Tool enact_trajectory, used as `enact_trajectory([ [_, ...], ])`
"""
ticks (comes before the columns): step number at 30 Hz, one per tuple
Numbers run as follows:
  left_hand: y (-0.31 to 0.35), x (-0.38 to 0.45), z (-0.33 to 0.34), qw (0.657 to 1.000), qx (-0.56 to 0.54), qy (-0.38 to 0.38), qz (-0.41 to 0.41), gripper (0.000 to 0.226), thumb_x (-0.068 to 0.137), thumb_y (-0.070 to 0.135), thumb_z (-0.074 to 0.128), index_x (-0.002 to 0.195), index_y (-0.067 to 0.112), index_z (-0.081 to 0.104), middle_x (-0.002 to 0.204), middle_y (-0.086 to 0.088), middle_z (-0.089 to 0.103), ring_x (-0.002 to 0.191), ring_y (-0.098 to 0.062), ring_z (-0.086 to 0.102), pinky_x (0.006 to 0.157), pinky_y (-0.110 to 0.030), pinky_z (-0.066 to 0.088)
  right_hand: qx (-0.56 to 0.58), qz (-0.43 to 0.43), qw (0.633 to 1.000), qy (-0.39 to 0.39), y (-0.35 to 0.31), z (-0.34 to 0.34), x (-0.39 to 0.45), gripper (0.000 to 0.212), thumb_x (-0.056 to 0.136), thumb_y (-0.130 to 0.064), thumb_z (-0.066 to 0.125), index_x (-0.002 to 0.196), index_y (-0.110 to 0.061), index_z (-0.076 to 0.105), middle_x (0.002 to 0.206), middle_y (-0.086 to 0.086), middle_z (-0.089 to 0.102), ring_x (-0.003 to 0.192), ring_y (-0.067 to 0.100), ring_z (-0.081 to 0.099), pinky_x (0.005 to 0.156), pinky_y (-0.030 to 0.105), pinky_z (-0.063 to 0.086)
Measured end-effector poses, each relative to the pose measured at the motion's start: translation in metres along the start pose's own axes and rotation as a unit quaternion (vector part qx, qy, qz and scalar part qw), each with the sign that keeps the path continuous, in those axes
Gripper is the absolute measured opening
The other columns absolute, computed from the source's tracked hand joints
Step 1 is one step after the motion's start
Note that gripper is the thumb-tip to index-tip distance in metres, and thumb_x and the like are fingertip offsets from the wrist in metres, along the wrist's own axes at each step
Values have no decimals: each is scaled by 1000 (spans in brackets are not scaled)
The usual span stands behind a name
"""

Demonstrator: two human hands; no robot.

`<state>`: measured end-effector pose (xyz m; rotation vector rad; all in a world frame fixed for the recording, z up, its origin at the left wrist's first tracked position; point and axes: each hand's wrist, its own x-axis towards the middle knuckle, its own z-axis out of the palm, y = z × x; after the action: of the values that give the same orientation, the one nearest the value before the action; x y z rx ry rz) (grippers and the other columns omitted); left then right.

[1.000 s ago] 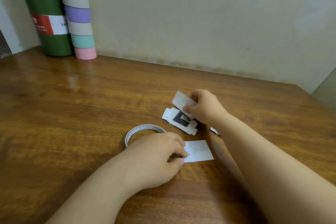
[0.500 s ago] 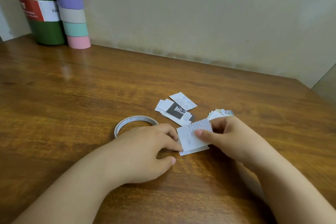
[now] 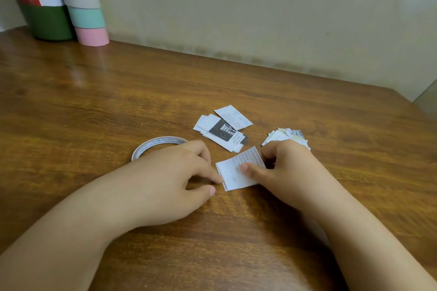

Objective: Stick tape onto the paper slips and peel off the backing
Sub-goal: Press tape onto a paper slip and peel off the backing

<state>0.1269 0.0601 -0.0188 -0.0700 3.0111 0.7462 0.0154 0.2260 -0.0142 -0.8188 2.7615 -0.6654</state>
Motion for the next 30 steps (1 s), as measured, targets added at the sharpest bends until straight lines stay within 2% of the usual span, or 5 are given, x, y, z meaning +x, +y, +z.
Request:
enact_trajectory([
  [7,1,-1,-1,1000,-4,17,-17,21,90,41,52,107,48,63,94,22,44,77,18,43,58,-12,31,-1,-3,1000,1,-2,0,-1,23,85,-42,62,79,-19,65,69,-4,63,55,6,52,48,21,37],
  [14,2,-1,-1,1000,-7,17,-18,21,89,41,53,106,47,64,95,23,44,77,16,45,58,-13,29,-14,-12,1000,4,-4,1,-1,27,86,-39,61,74,-15,62,68,-1,60,53,8,46,47,23,32],
  [20,2,0,-1,1000,-8,20,-15,22,89,41,52,108,48,63,93,21,45,80,17,44,59,-14,31,-16,-14,1000,5,-5,1,-2,27,86,-39,61,74,-15,61,71,2,62,56,12,50,49,26,34],
  [24,2,0,-1,1000,-11,20,-14,24,90,40,52,110,48,62,93,22,44,79,17,44,60,-13,32,-5,-15,1000,5,-4,3,-1,28,85,-39,61,82,-11,66,79,6,66,71,21,61,54,28,39],
  [30,1,-1,0,1000,-7,19,-8,26,90,40,52,113,49,60,94,23,45,85,16,43,63,-11,33,-8,-16,1000,11,-5,3,-1,28,85,-39,61,80,-12,64,77,5,65,66,19,59,52,28,37],
])
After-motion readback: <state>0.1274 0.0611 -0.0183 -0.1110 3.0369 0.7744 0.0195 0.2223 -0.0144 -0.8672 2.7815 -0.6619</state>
